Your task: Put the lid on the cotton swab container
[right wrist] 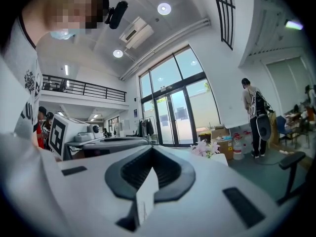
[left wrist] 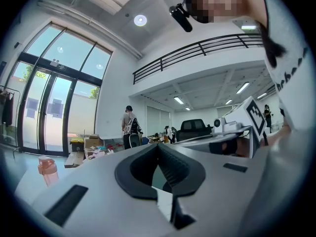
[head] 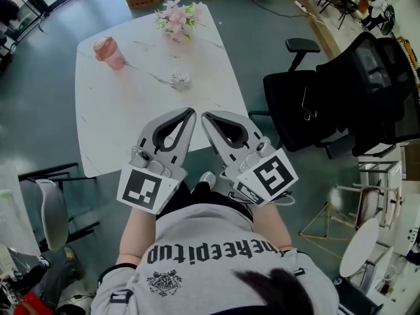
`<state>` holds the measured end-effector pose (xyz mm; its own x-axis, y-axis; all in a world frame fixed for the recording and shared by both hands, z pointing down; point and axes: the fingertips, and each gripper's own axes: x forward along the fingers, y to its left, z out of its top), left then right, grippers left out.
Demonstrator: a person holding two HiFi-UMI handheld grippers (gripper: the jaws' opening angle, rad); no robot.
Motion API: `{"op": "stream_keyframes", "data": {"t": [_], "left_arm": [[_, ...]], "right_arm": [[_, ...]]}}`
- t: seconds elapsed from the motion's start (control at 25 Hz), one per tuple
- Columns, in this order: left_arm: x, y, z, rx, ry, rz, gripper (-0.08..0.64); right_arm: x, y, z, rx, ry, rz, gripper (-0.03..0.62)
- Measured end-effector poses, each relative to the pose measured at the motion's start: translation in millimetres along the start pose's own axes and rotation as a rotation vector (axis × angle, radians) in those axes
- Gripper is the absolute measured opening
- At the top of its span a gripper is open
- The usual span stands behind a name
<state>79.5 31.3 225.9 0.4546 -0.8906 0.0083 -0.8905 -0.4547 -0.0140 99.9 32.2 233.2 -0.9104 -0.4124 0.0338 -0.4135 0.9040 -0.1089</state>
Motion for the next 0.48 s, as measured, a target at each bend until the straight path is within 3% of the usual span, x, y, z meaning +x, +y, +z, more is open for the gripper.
{"op": "stream_keyframes", "data": {"t": [0.48], "left_arm": [[-2.5, 10.3, -0.7, 0.012, 0.005, 0.016, 0.015]], "right_arm": [[8.1, -5.8, 1.3, 0.002, -0.011, -0.006, 0.011]]}}
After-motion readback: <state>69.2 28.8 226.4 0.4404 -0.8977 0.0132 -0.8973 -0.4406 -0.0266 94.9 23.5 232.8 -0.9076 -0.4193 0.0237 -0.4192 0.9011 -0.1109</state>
